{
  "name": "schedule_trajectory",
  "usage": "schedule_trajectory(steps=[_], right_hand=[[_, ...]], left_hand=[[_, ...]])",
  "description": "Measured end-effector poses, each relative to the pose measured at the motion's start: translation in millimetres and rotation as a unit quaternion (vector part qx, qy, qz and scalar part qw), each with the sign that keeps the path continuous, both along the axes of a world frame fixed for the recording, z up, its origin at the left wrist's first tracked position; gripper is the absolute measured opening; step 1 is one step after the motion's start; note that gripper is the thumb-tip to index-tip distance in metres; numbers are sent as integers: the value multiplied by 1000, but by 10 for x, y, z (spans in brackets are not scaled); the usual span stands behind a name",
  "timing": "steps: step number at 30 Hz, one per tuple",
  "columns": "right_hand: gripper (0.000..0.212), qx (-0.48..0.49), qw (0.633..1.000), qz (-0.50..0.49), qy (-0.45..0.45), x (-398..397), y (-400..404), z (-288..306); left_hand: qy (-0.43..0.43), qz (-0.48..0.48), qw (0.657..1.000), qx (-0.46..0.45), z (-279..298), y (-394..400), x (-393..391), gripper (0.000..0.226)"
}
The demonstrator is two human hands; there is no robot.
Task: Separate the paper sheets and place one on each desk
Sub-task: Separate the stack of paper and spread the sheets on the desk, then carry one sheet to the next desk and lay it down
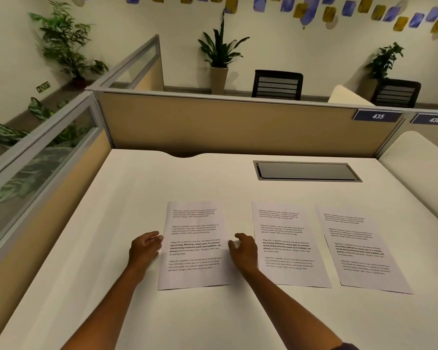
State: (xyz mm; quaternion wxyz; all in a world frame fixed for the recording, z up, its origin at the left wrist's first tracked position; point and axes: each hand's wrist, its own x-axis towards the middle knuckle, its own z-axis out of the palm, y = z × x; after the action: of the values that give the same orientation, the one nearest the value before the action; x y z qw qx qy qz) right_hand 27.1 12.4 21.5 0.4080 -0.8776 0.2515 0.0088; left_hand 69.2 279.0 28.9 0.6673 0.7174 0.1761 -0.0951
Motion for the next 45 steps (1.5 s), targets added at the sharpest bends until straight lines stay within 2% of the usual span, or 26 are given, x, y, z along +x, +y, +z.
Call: schedule_trajectory(steps=[2, 4, 7, 11, 15, 17, 29, 36, 45], right_hand=[[45, -11, 1000, 2, -12, -25, -74, -6], [52, -50, 998, 17, -23, -47, -161, -8], [65, -129, 990, 45, -24, -81, -286, -9], [76, -218, 972, 82, -5, -149, -457, -20], [78, -279, 956, 93, 16, -244, -643, -16], [78, -295, 951, 91, 25, -300, -733, -6], [82, -325, 944, 3, 50, -765, -1441, 87], [83, -302, 951, -36, 60, -969, -1936, 71], [82, -279, 956, -40, 79, -1091, -2878, 1]], left_hand=[[-11, -3, 1000, 27, 26, -25, 6, 37], [-40, -19, 994, 98, 54, -81, 14, 39], [-110, -90, 968, 205, 85, -220, 8, 49], [-173, -206, 910, 315, 42, -460, -38, 69], [-218, -298, 816, 444, 9, -751, -59, 95], [-235, -321, 786, 474, 3, -902, -77, 110], [-276, -416, 703, 506, -44, -2049, -205, 97], [-278, -457, 680, 502, -99, -2647, -338, 96], [-254, -461, 668, 526, -92, -3444, -489, 109]])
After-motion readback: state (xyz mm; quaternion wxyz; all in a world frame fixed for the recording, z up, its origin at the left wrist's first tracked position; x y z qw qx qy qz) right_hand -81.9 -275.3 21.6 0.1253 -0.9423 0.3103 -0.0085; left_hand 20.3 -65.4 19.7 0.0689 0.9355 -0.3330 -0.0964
